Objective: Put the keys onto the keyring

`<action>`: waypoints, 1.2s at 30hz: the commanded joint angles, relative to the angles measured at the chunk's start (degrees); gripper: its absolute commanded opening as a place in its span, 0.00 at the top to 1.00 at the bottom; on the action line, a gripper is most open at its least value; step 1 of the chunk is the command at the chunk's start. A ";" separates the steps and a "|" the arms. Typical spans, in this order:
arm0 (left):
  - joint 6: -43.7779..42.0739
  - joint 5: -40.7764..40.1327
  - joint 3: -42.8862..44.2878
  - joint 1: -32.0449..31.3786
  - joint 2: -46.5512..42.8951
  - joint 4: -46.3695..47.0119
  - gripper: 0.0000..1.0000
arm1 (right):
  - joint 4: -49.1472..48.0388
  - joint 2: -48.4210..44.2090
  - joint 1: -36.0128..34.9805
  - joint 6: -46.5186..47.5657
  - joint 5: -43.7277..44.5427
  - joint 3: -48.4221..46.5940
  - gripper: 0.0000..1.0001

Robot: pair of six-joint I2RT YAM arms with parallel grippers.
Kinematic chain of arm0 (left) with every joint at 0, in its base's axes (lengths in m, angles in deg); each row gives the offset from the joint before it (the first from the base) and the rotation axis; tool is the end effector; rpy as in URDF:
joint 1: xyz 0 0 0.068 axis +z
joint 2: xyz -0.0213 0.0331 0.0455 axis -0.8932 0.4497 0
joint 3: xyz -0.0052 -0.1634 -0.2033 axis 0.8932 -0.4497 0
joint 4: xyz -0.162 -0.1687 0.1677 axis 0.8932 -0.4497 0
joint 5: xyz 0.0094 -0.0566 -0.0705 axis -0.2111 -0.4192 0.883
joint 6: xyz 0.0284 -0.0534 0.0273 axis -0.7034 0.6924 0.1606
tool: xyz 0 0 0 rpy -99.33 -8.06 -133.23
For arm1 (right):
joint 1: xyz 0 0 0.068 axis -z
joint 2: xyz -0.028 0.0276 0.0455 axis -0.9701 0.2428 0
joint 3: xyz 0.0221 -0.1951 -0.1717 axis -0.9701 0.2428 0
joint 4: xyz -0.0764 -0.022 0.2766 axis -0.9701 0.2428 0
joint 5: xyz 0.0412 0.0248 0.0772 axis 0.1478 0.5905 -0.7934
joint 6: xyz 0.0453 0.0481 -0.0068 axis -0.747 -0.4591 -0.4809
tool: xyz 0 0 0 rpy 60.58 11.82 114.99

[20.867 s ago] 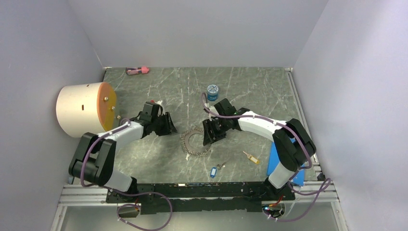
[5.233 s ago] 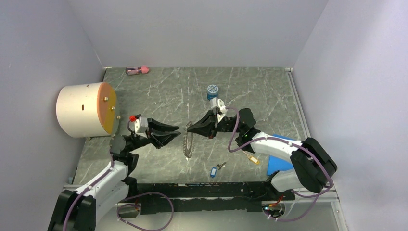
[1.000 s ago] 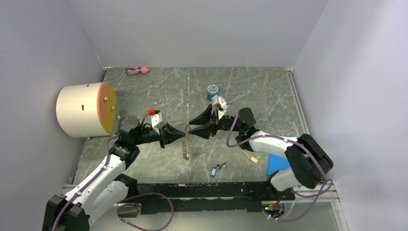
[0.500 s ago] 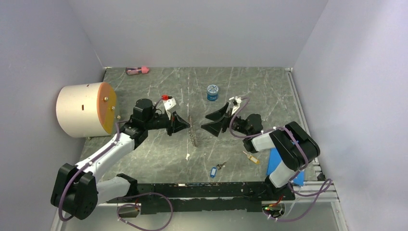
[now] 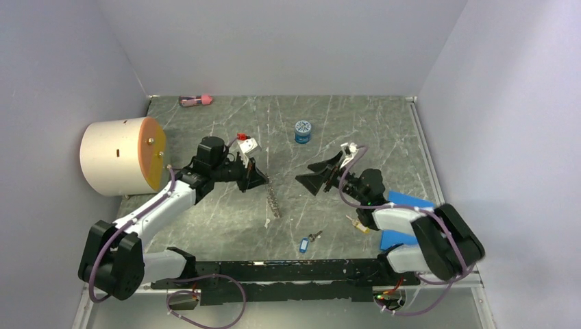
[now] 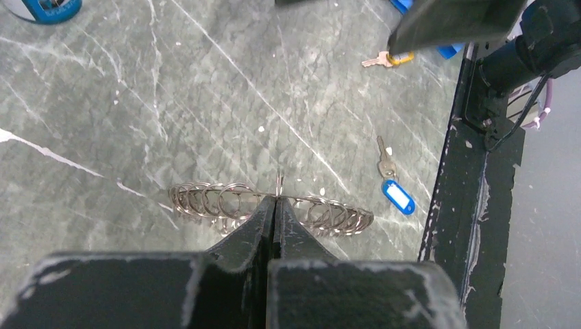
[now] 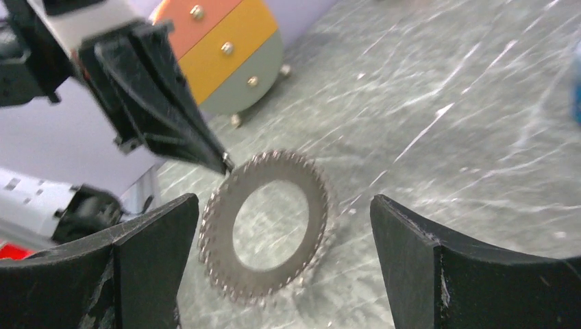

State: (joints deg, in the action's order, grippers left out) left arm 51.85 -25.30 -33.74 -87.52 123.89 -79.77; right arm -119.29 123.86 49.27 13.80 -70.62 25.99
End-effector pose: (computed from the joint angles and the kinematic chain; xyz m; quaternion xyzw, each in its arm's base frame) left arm 0.2598 -0.1574 0.2253 0.3773 0.7295 -0.4071 0.3996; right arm 0.2291 0.1469 0.1570 -0.1505 0.6532 0.5401 0.5090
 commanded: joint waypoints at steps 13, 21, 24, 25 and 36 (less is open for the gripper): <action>-13.69 -0.72 -1.42 -0.27 -3.13 -2.28 0.97 | 62.93 -27.56 0.31 8.78 39.57 -11.59 0.01; -15.28 1.91 -0.54 -0.26 -1.58 -2.41 0.98 | 81.56 -24.17 0.57 5.75 40.74 -17.16 0.01; -16.31 3.00 0.06 -0.27 -0.91 -4.09 0.97 | 84.98 -21.88 0.57 3.14 37.07 -17.83 0.01; -16.64 3.30 0.14 -0.26 -0.60 -4.54 0.98 | 85.84 -21.38 0.54 2.09 36.28 -17.77 0.01; -10.37 4.51 0.80 -0.27 1.23 0.47 0.97 | 95.06 -20.91 0.57 -0.78 36.68 -19.27 0.01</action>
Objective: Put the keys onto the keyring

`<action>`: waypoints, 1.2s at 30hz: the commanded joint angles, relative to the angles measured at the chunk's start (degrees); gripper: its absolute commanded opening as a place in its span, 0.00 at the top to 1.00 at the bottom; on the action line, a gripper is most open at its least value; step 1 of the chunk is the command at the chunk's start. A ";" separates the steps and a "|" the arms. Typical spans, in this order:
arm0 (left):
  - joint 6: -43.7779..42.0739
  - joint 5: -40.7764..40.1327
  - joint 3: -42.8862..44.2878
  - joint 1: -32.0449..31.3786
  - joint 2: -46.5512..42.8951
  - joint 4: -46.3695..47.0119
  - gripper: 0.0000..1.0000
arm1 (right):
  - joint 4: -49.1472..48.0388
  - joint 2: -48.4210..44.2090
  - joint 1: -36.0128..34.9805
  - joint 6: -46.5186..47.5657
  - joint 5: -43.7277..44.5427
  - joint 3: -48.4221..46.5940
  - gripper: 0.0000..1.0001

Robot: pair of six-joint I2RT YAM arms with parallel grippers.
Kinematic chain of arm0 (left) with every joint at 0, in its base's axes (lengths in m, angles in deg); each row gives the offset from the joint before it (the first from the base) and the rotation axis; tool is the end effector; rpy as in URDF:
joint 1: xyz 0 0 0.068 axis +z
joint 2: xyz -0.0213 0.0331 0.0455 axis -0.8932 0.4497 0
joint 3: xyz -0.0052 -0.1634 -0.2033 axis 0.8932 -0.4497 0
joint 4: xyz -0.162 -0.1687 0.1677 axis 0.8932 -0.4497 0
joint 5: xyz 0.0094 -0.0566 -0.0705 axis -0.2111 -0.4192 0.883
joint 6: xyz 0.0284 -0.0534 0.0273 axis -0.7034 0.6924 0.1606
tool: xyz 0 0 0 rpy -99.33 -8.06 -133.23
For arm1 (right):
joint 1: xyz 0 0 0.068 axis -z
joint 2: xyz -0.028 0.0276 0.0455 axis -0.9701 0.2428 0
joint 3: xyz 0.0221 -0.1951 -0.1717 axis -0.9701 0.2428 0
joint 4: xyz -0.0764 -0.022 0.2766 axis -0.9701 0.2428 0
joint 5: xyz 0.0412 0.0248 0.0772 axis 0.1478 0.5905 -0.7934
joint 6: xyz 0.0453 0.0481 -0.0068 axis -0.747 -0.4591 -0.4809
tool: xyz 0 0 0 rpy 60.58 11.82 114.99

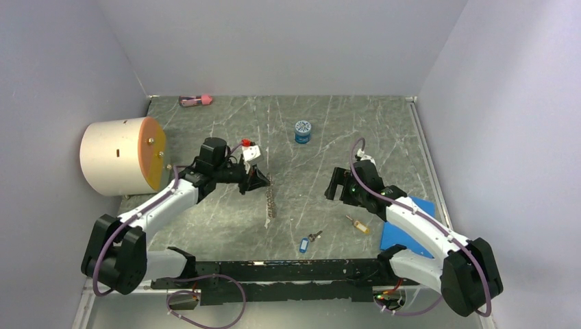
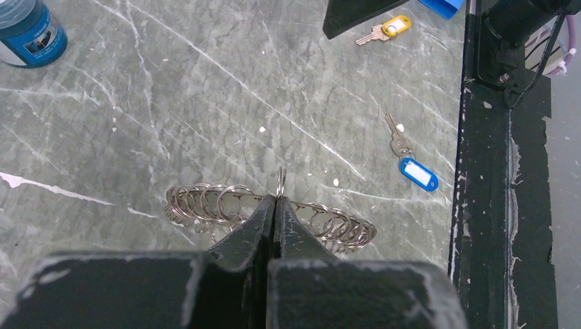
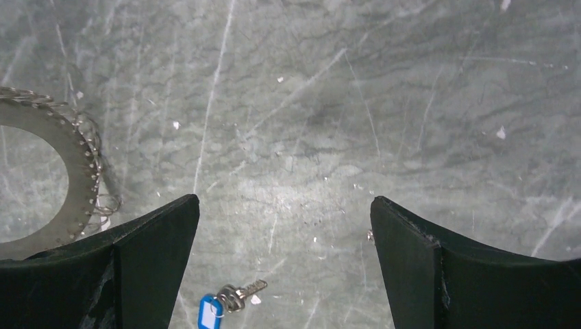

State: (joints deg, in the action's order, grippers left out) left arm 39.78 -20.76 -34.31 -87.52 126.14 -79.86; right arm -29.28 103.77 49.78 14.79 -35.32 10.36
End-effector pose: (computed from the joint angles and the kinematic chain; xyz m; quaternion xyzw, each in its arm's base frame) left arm 0.2587 -0.1601 0.2120 0.4598 0.6806 -0.3972 0.4095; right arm 0.2268 0.1088 0.1632 0.0918 0.9268 0.1717 0.3210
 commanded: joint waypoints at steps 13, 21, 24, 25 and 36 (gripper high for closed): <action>-8.39 -11.27 4.07 -0.27 -15.93 -25.23 0.97 | 13.97 -5.75 0.67 -9.98 7.72 -2.47 0.11; -6.01 -8.89 3.36 -0.27 -12.41 -20.33 0.97 | 18.11 -6.21 2.08 -14.51 8.71 0.00 0.22; -1.08 -7.41 1.02 -0.32 -8.79 -12.65 0.97 | 20.42 -6.08 2.81 -16.30 9.77 0.46 0.30; 0.66 -7.69 -0.33 -0.35 -7.97 -9.22 0.97 | 20.86 -6.20 2.99 -16.84 10.02 0.74 0.34; 5.58 -10.06 -4.88 -1.39 0.04 10.54 0.97 | 21.59 -6.23 5.91 -20.24 9.55 5.34 0.67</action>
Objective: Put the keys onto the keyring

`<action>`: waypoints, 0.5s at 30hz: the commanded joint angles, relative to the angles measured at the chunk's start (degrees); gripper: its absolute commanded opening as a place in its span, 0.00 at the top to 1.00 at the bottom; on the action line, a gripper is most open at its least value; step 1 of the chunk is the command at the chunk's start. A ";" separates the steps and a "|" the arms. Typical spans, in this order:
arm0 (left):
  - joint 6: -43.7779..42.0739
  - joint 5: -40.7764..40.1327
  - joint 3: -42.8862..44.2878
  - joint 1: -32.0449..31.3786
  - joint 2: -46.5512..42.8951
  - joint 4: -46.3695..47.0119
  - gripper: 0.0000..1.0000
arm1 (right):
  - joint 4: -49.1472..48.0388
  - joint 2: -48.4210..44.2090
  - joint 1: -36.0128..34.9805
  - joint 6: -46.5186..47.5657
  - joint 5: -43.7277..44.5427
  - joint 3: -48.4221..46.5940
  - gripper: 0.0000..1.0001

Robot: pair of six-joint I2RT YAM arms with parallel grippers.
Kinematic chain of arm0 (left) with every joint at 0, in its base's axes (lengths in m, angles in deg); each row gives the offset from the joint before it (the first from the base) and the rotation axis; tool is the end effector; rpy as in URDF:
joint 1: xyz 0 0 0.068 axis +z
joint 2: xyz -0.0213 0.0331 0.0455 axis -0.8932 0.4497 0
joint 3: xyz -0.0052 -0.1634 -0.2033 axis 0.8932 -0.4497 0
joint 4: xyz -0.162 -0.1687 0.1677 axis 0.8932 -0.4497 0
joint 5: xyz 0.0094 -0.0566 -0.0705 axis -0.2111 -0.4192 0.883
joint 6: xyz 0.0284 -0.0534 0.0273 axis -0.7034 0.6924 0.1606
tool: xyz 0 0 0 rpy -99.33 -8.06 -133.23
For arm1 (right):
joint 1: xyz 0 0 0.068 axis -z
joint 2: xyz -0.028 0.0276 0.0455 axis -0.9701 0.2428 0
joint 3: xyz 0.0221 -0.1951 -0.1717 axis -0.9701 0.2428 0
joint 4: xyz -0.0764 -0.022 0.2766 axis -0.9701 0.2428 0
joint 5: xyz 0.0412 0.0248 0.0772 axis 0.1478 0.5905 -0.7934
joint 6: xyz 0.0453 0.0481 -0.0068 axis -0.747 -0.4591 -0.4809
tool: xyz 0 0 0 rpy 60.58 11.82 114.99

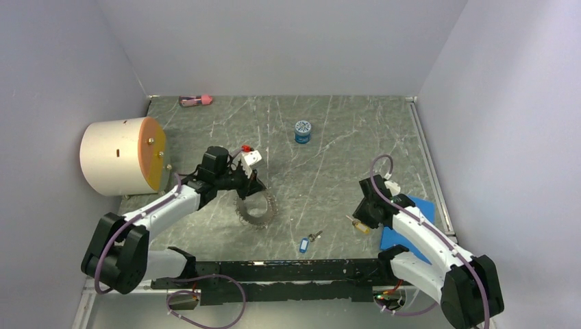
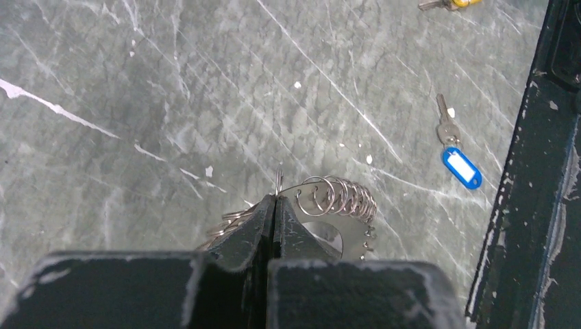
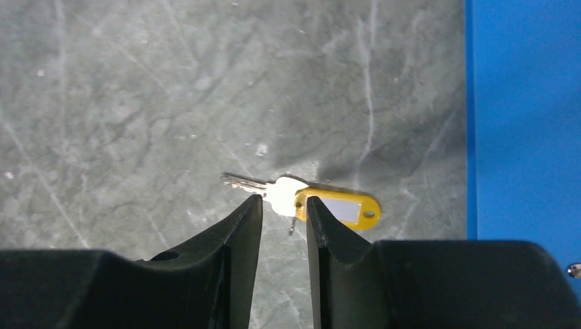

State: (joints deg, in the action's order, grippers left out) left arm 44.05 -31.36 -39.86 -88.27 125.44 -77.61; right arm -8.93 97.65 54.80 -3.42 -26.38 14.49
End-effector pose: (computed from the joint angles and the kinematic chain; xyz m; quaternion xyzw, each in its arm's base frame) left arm 0.2522 -0.1537 0.1808 0.4056 0.7477 -0.3434 0.3981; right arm 0.1877 0.0613 0.1368 0.3010 0.9253 0.0518 0.2249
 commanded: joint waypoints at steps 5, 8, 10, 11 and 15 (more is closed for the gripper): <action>2.14 1.71 0.88 -1.06 2.14 10.52 0.98 | -0.59 0.91 1.25 -2.07 -0.46 2.28 0.67; 1.50 1.56 1.44 -1.66 2.30 9.48 0.98 | -1.14 1.46 1.28 -1.60 -0.97 1.90 0.68; 0.86 1.33 1.69 -1.78 2.07 8.68 0.98 | -1.19 1.70 1.26 -1.40 -1.24 1.65 0.69; 0.64 1.12 1.70 -1.85 1.98 8.35 0.98 | -1.29 1.71 1.32 -1.37 -1.33 1.70 0.71; 0.46 0.82 2.12 -1.90 2.00 7.71 0.97 | -1.27 2.33 1.37 -1.59 -1.67 1.73 0.79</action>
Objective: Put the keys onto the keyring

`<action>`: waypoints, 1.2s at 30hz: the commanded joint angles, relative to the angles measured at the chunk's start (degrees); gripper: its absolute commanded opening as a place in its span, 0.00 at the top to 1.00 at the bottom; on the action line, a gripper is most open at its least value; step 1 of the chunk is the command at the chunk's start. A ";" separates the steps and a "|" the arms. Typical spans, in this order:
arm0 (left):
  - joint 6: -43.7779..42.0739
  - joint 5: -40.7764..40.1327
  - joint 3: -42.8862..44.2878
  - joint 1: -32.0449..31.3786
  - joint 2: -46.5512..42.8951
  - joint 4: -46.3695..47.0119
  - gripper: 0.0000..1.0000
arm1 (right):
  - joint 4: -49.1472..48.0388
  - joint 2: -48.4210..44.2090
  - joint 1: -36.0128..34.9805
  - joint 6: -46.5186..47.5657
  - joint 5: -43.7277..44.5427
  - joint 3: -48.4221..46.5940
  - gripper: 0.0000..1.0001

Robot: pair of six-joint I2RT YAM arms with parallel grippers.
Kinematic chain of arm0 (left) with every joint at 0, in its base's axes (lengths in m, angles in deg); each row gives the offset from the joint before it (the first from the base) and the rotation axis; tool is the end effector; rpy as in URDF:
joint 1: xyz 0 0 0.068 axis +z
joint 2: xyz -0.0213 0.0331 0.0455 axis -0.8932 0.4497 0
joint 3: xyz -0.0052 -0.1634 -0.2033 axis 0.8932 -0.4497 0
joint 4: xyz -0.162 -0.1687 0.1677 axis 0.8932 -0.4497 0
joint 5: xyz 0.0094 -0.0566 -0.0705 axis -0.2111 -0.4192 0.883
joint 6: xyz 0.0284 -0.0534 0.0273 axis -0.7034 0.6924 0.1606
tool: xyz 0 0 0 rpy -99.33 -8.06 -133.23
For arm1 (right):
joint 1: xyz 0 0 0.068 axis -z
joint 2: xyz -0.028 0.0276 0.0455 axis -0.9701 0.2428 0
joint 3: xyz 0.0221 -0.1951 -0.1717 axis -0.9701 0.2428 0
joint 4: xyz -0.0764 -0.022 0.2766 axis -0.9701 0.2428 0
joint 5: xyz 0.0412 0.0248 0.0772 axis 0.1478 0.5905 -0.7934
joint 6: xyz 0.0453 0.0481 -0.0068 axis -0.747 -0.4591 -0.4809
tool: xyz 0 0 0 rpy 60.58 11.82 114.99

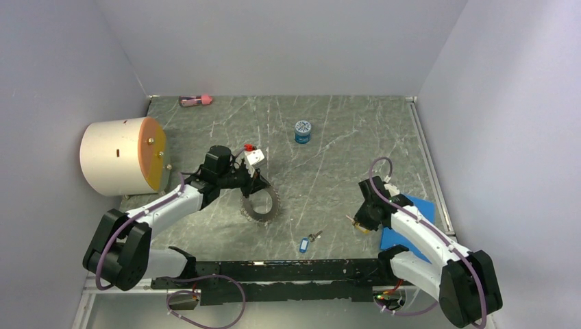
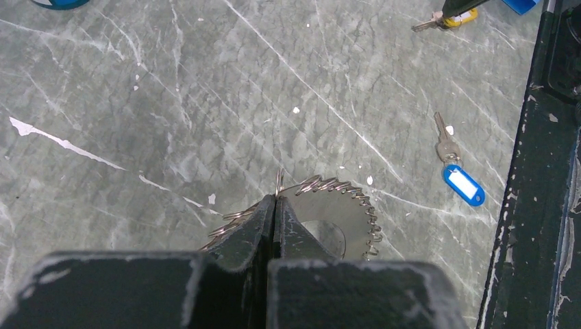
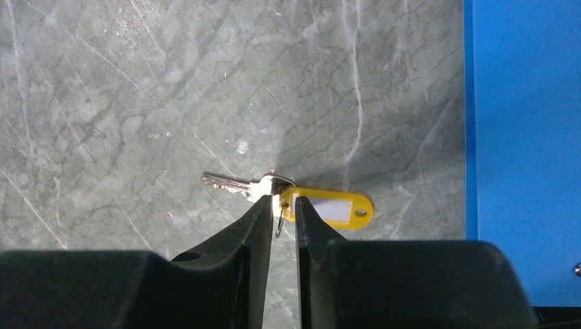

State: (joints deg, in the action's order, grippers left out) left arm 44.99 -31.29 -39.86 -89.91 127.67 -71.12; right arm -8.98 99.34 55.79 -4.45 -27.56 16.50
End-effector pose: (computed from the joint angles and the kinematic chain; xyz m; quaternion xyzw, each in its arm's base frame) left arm 0.2563 -0.1652 0.1810 0.4153 0.7256 -0.3513 0.4214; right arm 0.1827 0.0570 0.1204 0.3147 0.9281 0.0403 0.1947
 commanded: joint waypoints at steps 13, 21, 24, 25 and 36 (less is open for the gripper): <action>-1.51 0.18 2.76 -0.52 0.02 -0.68 0.97 | 1.77 1.95 0.39 -0.41 -1.67 -2.56 0.69; -1.95 1.14 3.52 -0.60 0.99 -1.25 0.97 | 2.70 0.08 0.39 -0.86 -3.31 -2.60 0.74; -2.00 1.47 3.51 -0.75 1.04 -1.20 0.98 | 3.07 -0.12 0.39 -0.75 -3.57 -2.78 0.74; -1.92 1.47 3.46 -0.77 1.02 -1.15 0.97 | 3.04 -0.13 0.39 -0.72 -3.70 -2.81 0.74; -2.29 0.68 3.26 -1.30 0.65 -1.99 0.97 | 4.86 -1.27 0.38 0.20 -1.69 -3.51 0.89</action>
State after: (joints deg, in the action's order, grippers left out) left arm 43.92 -31.34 -38.77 -90.76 128.74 -73.13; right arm -6.03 99.31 55.98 -4.32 -30.71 15.13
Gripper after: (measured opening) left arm 0.032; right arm 0.139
